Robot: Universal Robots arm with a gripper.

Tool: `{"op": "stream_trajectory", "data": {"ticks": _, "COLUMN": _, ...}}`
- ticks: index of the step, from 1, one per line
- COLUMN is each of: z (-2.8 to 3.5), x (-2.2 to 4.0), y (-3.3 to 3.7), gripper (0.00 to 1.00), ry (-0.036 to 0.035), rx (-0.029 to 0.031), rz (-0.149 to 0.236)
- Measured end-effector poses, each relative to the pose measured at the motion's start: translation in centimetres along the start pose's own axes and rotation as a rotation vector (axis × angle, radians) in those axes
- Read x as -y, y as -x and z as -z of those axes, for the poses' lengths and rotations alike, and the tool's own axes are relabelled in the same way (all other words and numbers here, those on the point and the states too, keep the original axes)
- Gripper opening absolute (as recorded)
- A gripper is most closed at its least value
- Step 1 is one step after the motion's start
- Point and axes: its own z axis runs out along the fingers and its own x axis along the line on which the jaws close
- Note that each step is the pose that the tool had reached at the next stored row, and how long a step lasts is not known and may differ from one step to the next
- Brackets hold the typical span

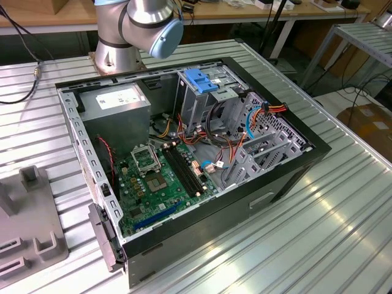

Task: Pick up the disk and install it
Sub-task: 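Pick up the disk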

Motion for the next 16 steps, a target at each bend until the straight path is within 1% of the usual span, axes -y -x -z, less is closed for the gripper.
{"op": "stream_trajectory", "data": {"ticks": 4, "z": 0.63, "x": 0.0, "y": 0.0, "gripper": 0.37, "ry": 0.0002, "rx": -0.0001, "rz": 0.0}}
{"op": "stream_trajectory", "data": {"ticks": 8, "z": 0.66, "x": 0.0, "y": 0.0, "gripper": 0.37, "ry": 0.0003, "rx": -0.0001, "rz": 0.0}}
{"op": "stream_trajectory", "data": {"ticks": 11, "z": 0.45, "x": 0.0, "y": 0.0, "gripper": 0.37, "ry": 0.0002, "rx": -0.0001, "rz": 0.0}}
{"op": "stream_trajectory", "data": {"ticks": 16, "z": -0.22, "x": -0.01, "y": 0.01, "gripper": 0.37, "ry": 0.0007, "rx": -0.0002, "rz": 0.0}}
